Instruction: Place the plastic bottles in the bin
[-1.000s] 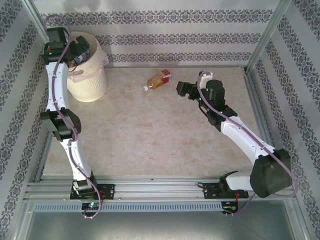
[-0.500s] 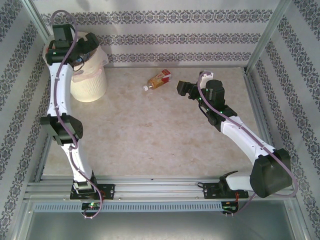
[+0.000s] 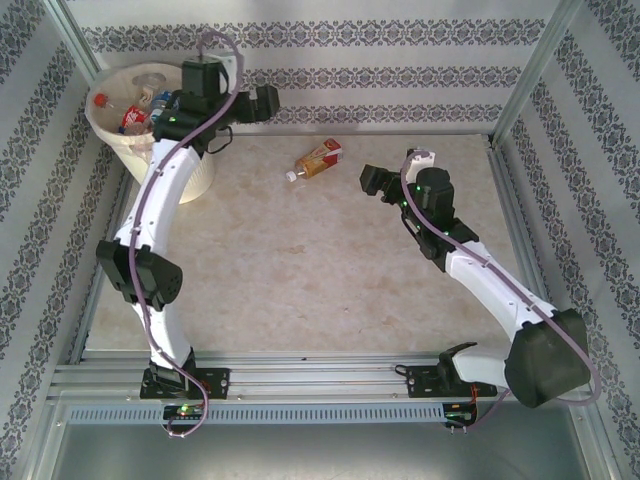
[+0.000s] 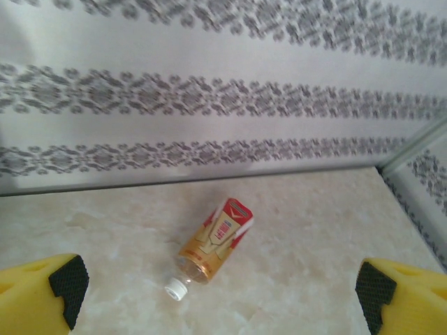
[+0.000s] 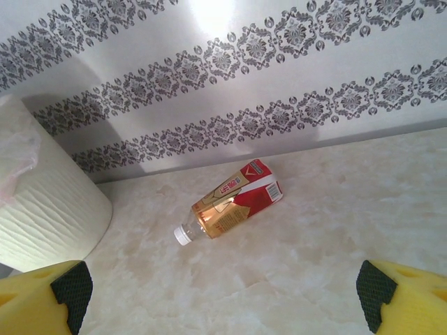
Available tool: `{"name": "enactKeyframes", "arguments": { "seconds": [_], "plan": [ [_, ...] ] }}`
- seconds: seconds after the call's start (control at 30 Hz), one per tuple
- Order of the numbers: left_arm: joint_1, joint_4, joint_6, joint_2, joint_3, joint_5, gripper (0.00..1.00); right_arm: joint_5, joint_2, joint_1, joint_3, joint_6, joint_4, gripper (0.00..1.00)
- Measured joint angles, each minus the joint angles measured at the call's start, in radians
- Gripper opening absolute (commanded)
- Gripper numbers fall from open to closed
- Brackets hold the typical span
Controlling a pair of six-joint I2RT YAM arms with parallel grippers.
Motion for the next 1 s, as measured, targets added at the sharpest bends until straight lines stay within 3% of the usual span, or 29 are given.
{"name": "enactKeyframes", "arguments": {
  "seconds": [0.2,0.43,0.83,1.0],
  "plan": [
    [-0.041,0.002,0.064,0.163,0.055,0.036,1.0,0.032,-0.047,-0.007,-0.031,0.0,-0.002,0.98],
    [-0.087,0.006,0.27,0.375,0.082,0.127,1.0,0.046,-0.084,-0.026,-0.053,0.005,-0.006,0.98],
    [-0.115,0.084,0.513,0.64,0.205,0.029,1.0,0.088,-0.157,-0.051,-0.087,0.019,-0.039,0.98],
    [-0.115,0.083,0.546,0.803,0.421,-0.003,1.0,0.122,-0.191,-0.053,-0.096,0.023,-0.057,0.98]
  ]
}}
